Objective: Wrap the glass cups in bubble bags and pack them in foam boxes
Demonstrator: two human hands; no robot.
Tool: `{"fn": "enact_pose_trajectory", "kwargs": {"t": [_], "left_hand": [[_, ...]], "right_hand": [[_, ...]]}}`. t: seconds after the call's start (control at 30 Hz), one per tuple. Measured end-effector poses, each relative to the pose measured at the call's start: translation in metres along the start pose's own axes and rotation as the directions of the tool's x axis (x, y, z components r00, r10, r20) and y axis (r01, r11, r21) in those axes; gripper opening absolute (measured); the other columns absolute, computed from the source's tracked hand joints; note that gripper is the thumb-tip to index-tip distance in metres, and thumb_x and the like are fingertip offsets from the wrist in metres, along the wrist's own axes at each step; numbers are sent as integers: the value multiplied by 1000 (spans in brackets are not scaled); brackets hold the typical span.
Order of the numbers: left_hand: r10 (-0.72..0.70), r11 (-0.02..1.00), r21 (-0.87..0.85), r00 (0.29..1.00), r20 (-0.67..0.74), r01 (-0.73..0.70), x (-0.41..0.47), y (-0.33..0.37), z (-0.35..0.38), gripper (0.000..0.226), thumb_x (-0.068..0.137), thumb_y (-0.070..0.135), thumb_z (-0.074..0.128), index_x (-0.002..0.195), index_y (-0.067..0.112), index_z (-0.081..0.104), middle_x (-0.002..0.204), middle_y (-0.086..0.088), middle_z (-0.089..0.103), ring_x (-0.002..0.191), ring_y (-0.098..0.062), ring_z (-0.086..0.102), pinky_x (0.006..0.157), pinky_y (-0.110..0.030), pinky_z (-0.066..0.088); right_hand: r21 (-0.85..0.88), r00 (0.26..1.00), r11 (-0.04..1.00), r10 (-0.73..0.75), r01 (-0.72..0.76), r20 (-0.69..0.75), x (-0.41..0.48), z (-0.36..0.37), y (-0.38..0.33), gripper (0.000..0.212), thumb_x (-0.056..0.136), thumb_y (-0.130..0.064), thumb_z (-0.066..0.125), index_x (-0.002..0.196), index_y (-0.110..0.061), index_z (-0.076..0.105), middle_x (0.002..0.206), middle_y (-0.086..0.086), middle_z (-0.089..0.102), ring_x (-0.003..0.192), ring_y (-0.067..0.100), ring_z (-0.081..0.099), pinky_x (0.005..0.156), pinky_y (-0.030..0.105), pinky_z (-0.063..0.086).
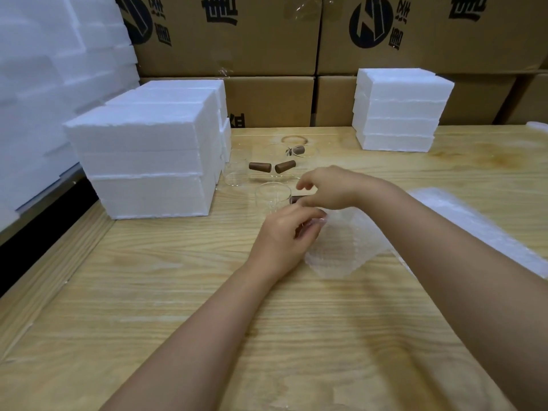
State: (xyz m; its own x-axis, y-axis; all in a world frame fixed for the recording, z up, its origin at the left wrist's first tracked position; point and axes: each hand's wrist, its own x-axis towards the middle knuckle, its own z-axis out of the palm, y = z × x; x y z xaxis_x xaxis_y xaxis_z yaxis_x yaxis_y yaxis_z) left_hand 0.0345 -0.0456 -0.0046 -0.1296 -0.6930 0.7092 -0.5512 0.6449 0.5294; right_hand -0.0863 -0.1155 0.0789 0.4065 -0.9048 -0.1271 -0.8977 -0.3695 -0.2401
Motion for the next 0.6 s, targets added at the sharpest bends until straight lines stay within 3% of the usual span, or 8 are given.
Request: {"fn": "enact_pose_trajectory", "kwargs": {"t": [0.1,0.17,0.3,0.37,0.43,0.5,0.6], "left_hand": [[-88,994,-64,996,-9,88,1,0,-2,5,84,8,72,82,4,74,70,9,58,64,5,49,63,-6,34],[-167,981,-104,986,-4,165,2,0,-2,6,85,11,71,82,6,74,67,4,62,63,0,51,61,-8,35],[-299,929,-233,954,-10,289,2,2,-3,4,84,9,72,81,12,73,58,5,53,53,-3,47,56,-10,35],[-349,907,-258,937,-22,332,3,2,-5,10,84,8,72,79,17,70,54,6,49,49,-2,44,55,-11,35],[-401,885,-280,915,-51,372,5,1,-6,17,84,9,71,77,24,66,50,8,46,46,-2,42,52,-14,37],[-450,866,-297,887,-106,404,8,-1,-9,23,83,9,70,75,29,63,47,11,44,45,-6,43,51,-23,42],[-523,830,-331,832,-184,449,12,-3,-13,23,83,11,70,74,31,64,47,10,44,51,-32,52,58,-46,55]], "right_hand": [[-97,1000,995,2,0,16,9,7,-1,32,91,-38,56,120,-24,60,118,4,61,115,24,47,89,36,35],[-147,1000,989,-24,21,-18,10,9,-2,23,92,-37,55,105,-22,67,103,1,66,102,22,52,81,36,25],[-90,991,996,-41,30,-130,6,9,-1,23,96,-36,49,99,-22,67,98,0,68,95,20,51,79,37,18],[15,972,1000,-21,25,-233,-2,4,0,22,96,-38,50,95,-22,65,97,0,68,94,18,52,79,36,20],[217,945,974,12,62,-326,-13,-6,1,21,94,-40,54,92,-22,66,97,2,69,92,19,56,86,37,33],[461,917,872,39,163,-398,-30,-17,1,20,91,-37,60,92,-21,71,94,4,70,90,17,61,89,35,47],[621,899,724,4,299,-437,-62,-33,-1,9,85,-33,68,80,-27,71,72,-6,65,67,-1,56,60,6,43]]}}
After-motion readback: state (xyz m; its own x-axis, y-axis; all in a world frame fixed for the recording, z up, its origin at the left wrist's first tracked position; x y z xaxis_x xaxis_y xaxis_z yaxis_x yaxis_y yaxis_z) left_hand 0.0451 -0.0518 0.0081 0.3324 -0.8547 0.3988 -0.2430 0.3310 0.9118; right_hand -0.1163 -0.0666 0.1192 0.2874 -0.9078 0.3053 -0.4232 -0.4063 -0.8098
